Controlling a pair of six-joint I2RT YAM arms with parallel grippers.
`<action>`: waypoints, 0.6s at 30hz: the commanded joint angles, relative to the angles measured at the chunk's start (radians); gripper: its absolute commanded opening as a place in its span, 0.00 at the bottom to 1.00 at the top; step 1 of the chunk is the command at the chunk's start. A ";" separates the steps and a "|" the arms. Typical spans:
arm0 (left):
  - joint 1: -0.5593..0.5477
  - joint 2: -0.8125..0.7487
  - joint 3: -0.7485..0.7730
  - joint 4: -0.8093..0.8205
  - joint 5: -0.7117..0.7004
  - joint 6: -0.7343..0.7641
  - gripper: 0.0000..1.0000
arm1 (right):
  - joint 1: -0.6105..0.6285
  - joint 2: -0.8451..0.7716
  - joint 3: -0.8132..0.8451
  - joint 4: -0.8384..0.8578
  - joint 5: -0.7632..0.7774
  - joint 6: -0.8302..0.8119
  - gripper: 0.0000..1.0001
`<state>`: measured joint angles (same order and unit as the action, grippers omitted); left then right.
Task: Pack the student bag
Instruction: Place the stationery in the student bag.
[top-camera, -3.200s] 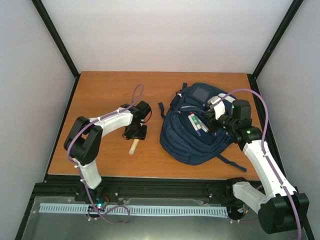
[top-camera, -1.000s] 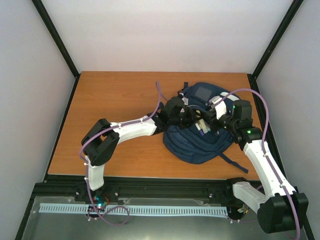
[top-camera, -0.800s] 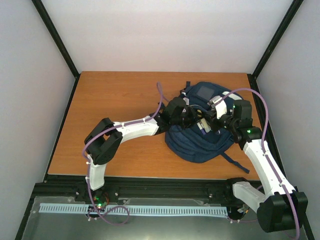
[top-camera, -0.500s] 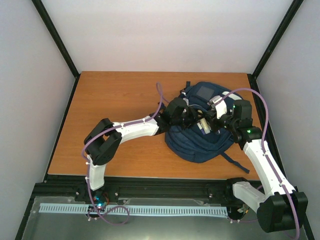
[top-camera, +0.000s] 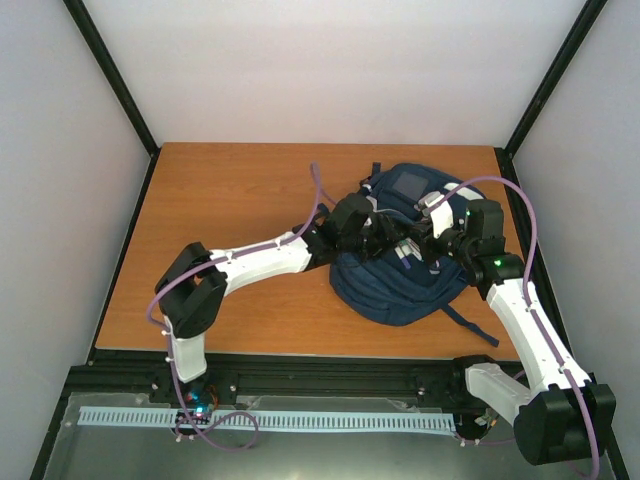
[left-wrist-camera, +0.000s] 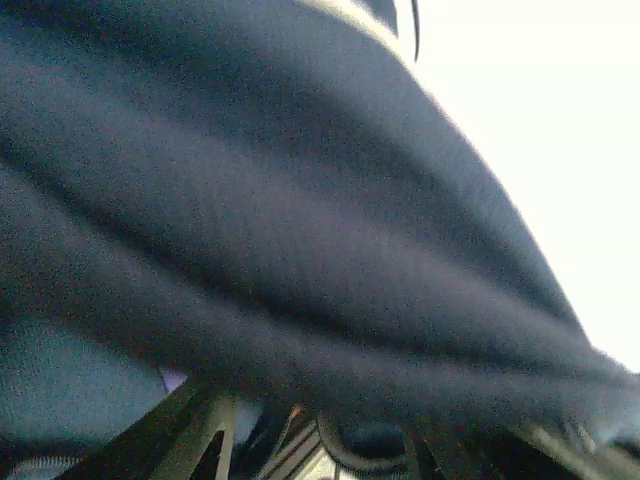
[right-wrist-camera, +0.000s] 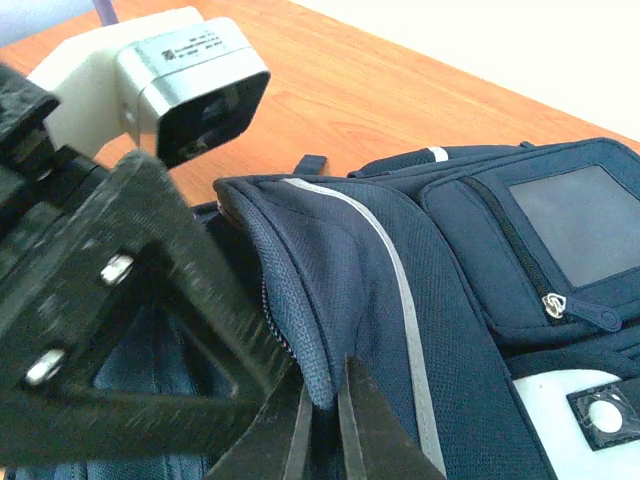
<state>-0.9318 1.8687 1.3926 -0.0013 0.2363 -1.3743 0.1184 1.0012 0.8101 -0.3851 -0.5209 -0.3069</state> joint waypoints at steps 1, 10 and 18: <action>-0.034 -0.078 0.053 -0.142 0.123 0.128 0.47 | 0.001 -0.023 0.010 0.078 -0.047 -0.006 0.03; -0.036 -0.311 -0.039 -0.613 -0.100 0.501 0.70 | 0.001 0.016 0.025 0.040 -0.080 -0.089 0.03; 0.090 -0.334 -0.184 -0.597 -0.091 0.615 0.71 | 0.007 0.070 0.068 -0.072 -0.109 -0.161 0.03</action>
<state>-0.9184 1.5314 1.2938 -0.5701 0.1387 -0.8566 0.1188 1.0756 0.8417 -0.4385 -0.5854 -0.3958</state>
